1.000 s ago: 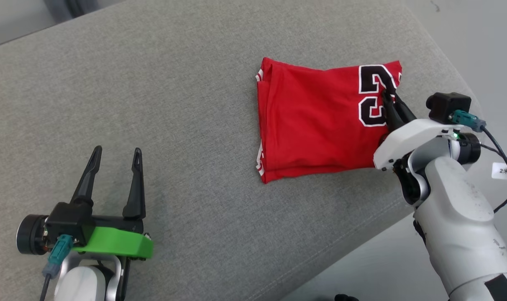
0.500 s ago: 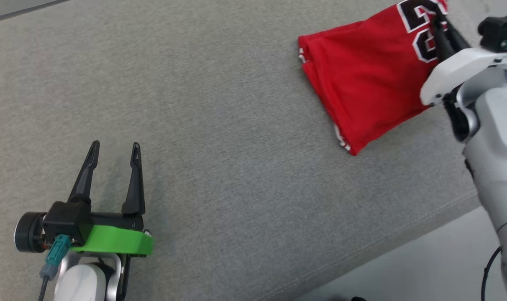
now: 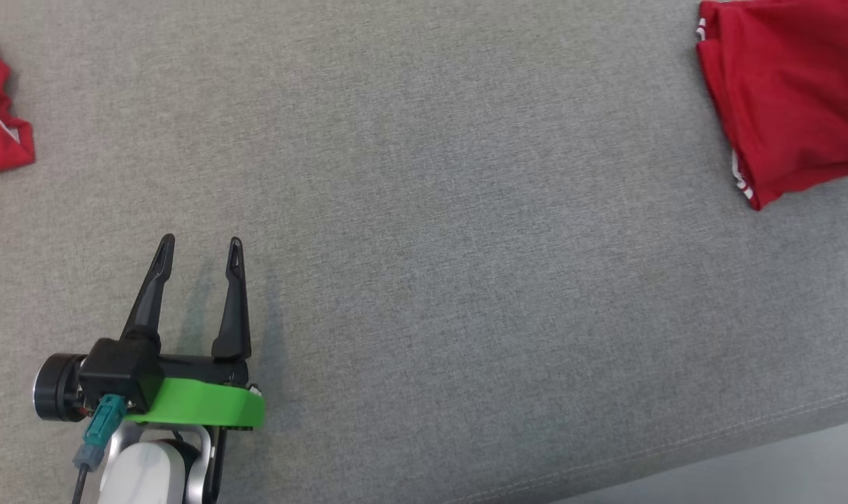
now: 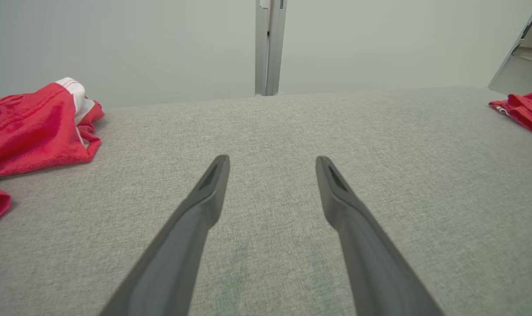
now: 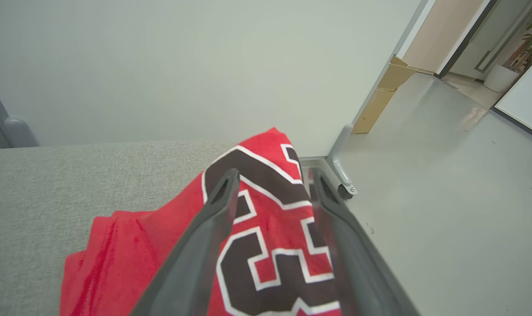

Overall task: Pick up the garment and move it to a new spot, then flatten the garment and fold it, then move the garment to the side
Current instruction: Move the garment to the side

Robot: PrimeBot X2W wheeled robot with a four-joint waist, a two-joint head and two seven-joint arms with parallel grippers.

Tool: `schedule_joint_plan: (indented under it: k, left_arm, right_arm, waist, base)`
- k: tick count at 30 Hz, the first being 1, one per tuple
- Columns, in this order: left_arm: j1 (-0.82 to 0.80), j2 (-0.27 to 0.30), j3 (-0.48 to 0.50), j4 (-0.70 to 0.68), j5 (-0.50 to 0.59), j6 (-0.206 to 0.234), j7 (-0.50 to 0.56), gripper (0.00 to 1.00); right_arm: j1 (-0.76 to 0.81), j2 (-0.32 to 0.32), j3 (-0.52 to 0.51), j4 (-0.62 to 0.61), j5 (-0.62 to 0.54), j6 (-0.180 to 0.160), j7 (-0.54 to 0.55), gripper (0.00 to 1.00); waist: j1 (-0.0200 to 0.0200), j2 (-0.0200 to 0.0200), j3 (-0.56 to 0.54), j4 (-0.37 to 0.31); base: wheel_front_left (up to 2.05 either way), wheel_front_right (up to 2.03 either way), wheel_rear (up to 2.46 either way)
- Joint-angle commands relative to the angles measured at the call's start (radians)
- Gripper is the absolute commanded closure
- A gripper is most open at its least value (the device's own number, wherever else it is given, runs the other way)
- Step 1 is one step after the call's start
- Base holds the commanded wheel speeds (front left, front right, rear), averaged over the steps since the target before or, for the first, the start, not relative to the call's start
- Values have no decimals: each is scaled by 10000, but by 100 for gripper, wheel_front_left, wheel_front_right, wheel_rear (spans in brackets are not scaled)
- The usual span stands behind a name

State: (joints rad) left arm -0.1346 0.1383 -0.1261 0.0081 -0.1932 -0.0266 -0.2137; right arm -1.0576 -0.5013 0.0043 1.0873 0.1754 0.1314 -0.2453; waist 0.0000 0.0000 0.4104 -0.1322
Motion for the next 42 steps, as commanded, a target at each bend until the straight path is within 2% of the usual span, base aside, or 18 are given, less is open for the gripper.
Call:
schedule_joint_plan:
  k: [1,3,8,20,24,30,37,42]
  left_arm:
    - [-193,-23,8,43,-88,4,-70,0]
    - [-233,-39,-6,104,-97,33,-102,0]
    - [-192,-68,34,266,-201,80,-208,0]
    - [-353,-290,512,1123,-761,194,-450,0]
    - [-75,-450,759,1596,-906,256,-522,0]
    - [556,-667,1147,1790,-1022,283,-514,0]
    - [1492,-779,1393,1933,-825,271,-516,0]
    - [2055,-819,1396,2091,-880,249,-506,0]
  right_arm:
    - [-125,1,-146,46,-161,-15,-97,0]
    - [-137,36,-357,7,-403,-15,-158,0]
    - [3,681,-270,-331,-787,-15,-198,0]
    - [987,2136,1007,-1573,-546,-15,-201,0]
    - [1902,2684,1277,-2276,-208,-15,-200,0]
    - [4014,3539,1148,-3774,384,-15,-199,0]
    - [6636,4176,1038,-5412,129,-15,-200,0]
    - [7969,4433,891,-6348,0,-15,-200,0]
  waist:
    - [0,0,146,251]
    - [0,0,125,269]
    - [0,0,-119,158]
    - [0,0,-1430,151]
    - [0,0,-2087,314]
    - [0,0,-2970,683]
    - [0,0,-3601,1085]
    - [0,0,-3911,1216]
  base:
    - [0,0,0]
    - [0,0,0]
    - [0,0,0]
    - [0,0,0]
    - [0,0,0]
    - [0,0,0]
    - [0,0,0]
    - [0,0,0]
